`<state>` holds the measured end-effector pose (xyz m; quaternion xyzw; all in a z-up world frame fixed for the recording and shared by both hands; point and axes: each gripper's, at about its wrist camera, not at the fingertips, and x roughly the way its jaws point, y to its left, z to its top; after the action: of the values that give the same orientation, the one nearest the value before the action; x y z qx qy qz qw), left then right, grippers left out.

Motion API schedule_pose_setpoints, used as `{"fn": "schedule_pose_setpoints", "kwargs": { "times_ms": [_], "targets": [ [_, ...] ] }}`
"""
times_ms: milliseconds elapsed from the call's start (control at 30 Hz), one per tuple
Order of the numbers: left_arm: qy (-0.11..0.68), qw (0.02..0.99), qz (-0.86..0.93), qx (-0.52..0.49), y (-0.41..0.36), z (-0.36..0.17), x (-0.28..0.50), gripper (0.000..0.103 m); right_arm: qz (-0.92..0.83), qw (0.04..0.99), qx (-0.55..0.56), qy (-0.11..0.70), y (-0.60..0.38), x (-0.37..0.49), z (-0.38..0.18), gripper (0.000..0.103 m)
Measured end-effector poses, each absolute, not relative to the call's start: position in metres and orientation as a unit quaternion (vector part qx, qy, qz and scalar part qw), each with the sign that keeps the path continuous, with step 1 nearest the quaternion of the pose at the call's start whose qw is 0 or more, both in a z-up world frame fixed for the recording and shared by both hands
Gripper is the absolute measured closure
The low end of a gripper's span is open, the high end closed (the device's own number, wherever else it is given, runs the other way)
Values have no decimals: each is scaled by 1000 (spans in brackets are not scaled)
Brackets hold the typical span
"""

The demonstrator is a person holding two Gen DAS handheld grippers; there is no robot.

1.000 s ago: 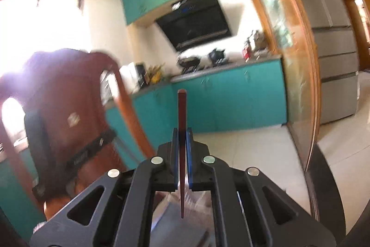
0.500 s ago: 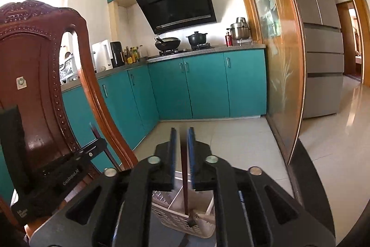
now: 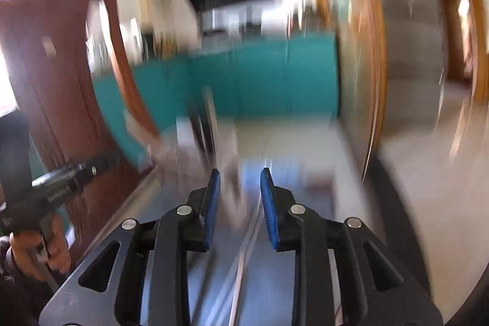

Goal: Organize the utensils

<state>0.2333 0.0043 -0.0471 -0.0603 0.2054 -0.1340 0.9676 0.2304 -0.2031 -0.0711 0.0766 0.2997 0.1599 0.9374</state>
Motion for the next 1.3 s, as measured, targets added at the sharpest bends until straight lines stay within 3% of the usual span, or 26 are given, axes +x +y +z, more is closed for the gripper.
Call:
{"fn": "schedule_pose_setpoints", "kwargs": {
  "times_ms": [133,300,600,733,800,900,967,1067,1133,1167,1300],
  "targets": [
    [387,907,-161,-41,-21,-128,265,86,143,885,46,440,-187,252,-138,76],
    [458,875,-158,-19,-38,-170,282,86,136,873,22,468,-174,251,-154,76],
    [488,862,-139,8,-45,-191,287,84,147,861,-12,487,-161,246,-164,70],
    [491,862,-123,9,-45,-191,293,71,157,858,-25,488,-153,244,-167,69],
    [492,862,-122,7,-40,-191,293,71,156,858,-32,488,-151,244,-168,69],
    [492,862,-124,4,-37,-189,292,80,154,856,-44,491,-147,246,-172,70],
    [490,862,-126,1,-34,-187,288,92,166,854,-42,492,-144,246,-174,70],
    [486,864,-128,0,-35,-187,285,97,167,853,-44,493,-142,248,-177,73],
    [484,866,-127,1,-41,-188,282,97,164,852,-46,495,-141,250,-181,90],
    [483,867,-127,0,-42,-190,281,97,163,852,-44,496,-143,252,-183,93],
    [481,868,-126,-12,-37,-191,271,97,159,859,-47,485,-143,253,-185,96]
  ]
}}
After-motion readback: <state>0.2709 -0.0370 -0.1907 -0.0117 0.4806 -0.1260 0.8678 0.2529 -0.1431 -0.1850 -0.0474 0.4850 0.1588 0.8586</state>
